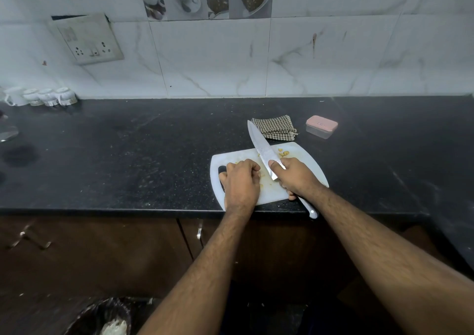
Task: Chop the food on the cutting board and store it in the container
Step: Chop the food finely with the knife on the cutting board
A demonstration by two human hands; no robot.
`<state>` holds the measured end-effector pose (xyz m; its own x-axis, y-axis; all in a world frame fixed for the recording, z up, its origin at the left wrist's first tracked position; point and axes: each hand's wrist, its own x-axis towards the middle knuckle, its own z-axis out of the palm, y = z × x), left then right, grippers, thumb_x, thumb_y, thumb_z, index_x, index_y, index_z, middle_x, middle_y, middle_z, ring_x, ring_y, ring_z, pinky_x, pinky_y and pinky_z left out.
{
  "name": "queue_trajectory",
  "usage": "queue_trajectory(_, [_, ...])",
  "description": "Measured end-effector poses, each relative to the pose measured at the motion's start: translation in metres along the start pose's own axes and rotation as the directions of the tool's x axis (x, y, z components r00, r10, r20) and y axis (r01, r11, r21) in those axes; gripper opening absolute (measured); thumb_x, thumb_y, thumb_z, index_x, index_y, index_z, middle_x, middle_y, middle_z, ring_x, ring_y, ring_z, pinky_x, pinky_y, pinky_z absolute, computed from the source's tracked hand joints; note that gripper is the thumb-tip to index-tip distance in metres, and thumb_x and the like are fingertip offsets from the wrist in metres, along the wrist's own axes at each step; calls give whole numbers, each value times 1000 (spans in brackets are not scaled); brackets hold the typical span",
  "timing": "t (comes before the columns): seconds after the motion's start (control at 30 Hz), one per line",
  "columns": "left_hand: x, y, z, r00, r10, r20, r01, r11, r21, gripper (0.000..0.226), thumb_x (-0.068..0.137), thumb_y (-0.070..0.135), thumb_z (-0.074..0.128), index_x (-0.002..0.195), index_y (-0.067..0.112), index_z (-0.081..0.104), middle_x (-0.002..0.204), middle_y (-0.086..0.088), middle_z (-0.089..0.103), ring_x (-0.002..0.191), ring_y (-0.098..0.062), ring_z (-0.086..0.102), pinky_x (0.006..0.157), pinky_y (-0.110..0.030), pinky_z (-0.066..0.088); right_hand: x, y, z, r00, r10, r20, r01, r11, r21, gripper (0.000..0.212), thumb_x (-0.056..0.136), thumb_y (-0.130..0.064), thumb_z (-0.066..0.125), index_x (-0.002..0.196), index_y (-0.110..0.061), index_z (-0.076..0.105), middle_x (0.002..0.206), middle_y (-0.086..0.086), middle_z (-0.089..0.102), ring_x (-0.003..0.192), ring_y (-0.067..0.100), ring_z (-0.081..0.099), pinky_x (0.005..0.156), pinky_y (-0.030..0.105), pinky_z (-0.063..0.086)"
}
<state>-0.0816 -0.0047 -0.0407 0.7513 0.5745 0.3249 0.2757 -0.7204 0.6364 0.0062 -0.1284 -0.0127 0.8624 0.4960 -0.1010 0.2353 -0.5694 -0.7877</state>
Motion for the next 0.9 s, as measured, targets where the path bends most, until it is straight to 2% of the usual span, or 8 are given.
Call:
queue_trajectory(0.13, [0, 0, -1, 999, -12, -34, 11, 999, -38, 8, 101, 26, 59, 98, 31, 65, 103, 13, 63, 105, -11, 43, 89, -31, 23, 2, 1, 1, 1000, 14, -5, -14, 1000, 8, 37, 101, -54, 46, 87, -22, 57, 59, 4, 54, 36, 15, 47, 44, 29, 50])
queue_trajectory(0.27, [1, -2, -2, 1000, -15, -10, 15, 999, -34, 19, 104, 32, 55, 106, 26, 72, 115, 7, 60, 112, -14, 41, 93, -33, 22, 4, 2, 2, 1000, 26, -6, -26, 999, 25, 35, 101, -53, 46, 94, -21, 57, 59, 4, 54, 36, 14, 46, 43, 28, 47])
queue_trajectory(0.4, [3, -4, -6, 997, -32, 69, 37, 997, -70, 24, 90, 45, 72, 109, 30, 74, 119, 11, 54, 120, -12, 35, 98, -34, 22, 4, 4, 1, 999, 48, 12, -49, 997, 62, 38, 101, -54, 47, 107, -18, 58, 58, 3, 53, 36, 13, 46, 43, 28, 47])
queue_trajectory(0.5, [4, -5, -9, 990, -28, 137, 37, 998, -60, 28, 81, 42, 83, 106, 34, 75, 120, 15, 48, 120, -8, 30, 104, -34, 22, 7, 5, 0, 998, 61, 26, -63, 994, 90, 38, 100, -57, 48, 105, -20, 56, 59, 3, 54, 36, 13, 47, 43, 29, 47])
queue_trajectory(0.57, [4, -4, -8, 991, -34, 132, 41, 998, -46, 20, 86, 35, 80, 105, 33, 75, 120, 15, 48, 120, -9, 30, 101, -31, 19, 7, 5, -1, 998, 62, 30, -65, 992, 107, 38, 100, -56, 48, 103, -19, 57, 62, 4, 55, 36, 12, 46, 43, 28, 48])
queue_trajectory(0.67, [3, -2, -5, 996, -84, 29, 84, 996, -21, 15, 97, 22, 66, 105, 31, 73, 120, 12, 53, 117, -11, 37, 94, -27, 18, 6, 4, -1, 997, 57, 48, -63, 989, 131, 35, 100, -55, 49, 104, -21, 57, 61, 3, 54, 38, 11, 45, 43, 28, 47])
queue_trajectory(0.77, [4, -2, -5, 989, -142, -28, 139, 986, -89, 8, 99, 28, 64, 102, 29, 72, 116, 10, 57, 110, -8, 39, 92, -28, 20, 6, 6, -1, 998, 51, 48, -58, 986, 158, 36, 100, -54, 50, 103, -20, 59, 60, 2, 53, 38, 11, 44, 43, 28, 47])
queue_trajectory(0.9, [3, -2, -6, 998, -60, 24, 61, 997, -49, 15, 101, 37, 60, 104, 28, 72, 113, 7, 57, 112, -14, 42, 94, -34, 25, 5, 7, -2, 998, 42, 51, -52, 979, 199, 32, 100, -53, 50, 96, -22, 58, 63, 4, 53, 38, 10, 43, 43, 28, 47])
